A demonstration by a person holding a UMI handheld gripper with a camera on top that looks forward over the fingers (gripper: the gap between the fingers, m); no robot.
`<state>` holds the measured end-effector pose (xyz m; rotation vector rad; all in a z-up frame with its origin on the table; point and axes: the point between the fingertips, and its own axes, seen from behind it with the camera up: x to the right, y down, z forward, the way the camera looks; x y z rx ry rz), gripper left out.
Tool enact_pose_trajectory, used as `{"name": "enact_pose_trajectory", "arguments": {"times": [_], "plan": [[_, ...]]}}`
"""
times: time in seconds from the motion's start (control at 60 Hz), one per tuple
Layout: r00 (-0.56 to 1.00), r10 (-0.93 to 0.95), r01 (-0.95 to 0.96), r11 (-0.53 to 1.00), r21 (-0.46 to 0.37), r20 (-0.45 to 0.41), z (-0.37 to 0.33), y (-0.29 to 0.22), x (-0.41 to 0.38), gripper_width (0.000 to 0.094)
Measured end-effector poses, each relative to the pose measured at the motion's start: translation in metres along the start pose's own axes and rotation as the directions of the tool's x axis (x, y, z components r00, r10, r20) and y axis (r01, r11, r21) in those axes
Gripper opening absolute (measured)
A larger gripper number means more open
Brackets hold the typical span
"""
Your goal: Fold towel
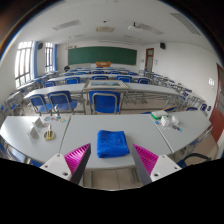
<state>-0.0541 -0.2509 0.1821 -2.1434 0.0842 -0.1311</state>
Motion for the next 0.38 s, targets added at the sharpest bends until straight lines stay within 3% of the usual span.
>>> {"name": "enact_pose_trajectory", "arguments": {"times": [0.2, 0.383], "plan": [[0.999, -0.036, 0.036, 0.999, 0.023, 0.002, -0.097, 0.013, -0.037, 0.0851], [0.999, -0.049, 0.049, 0.998, 0.032, -0.005, -0.145, 0.024, -0.046, 0.0855]]}}
